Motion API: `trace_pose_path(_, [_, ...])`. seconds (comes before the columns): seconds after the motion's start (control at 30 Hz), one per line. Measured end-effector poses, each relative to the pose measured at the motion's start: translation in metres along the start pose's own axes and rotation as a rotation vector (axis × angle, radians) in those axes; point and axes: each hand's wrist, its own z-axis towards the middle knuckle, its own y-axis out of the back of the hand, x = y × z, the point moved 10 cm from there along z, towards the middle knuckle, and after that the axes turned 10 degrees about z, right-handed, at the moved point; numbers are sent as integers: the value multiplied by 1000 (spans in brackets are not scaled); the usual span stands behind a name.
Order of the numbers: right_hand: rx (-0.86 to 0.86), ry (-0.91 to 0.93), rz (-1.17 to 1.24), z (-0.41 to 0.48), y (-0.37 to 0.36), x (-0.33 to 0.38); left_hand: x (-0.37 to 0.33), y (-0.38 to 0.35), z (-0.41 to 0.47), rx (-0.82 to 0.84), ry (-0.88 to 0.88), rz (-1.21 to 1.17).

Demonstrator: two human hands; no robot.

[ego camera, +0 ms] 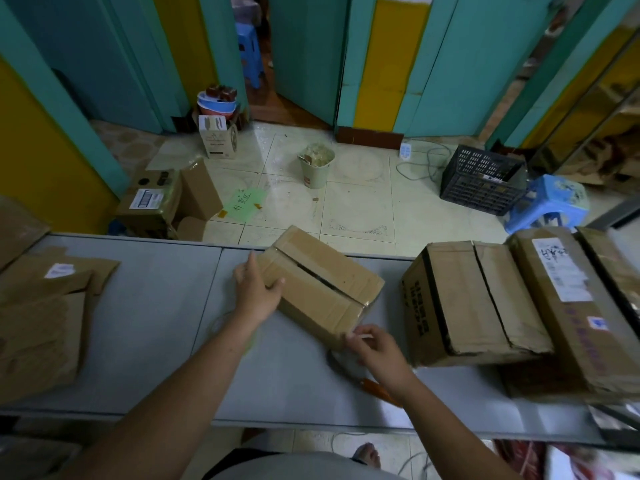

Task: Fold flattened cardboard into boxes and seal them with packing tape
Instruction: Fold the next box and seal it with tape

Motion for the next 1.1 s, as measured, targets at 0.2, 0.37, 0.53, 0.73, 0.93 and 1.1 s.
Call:
trace_pose_path(0.2, [-187, 124, -212, 0, 32, 23, 12, -31, -45, -75, 171, -348])
trace_pose_path(0.37, [-267, 309, -412, 31, 48, 69, 16, -71, -81, 17, 310, -564])
trace_pose_path(0.53, [-124, 167, -447, 72, 33, 70, 1, -98, -105, 118, 310, -730])
trace_pose_path(0.73, [-100, 110, -386, 55, 25, 42, -2, -66, -83, 85, 98, -523])
trace_pose_path(0.93, [-81, 127, -292, 31, 1, 31, 1, -39, -68, 120, 9, -345])
trace_pose_path(1.1, [-85, 146, -299, 25, -4, 35, 2, -30, -67, 235, -106, -217])
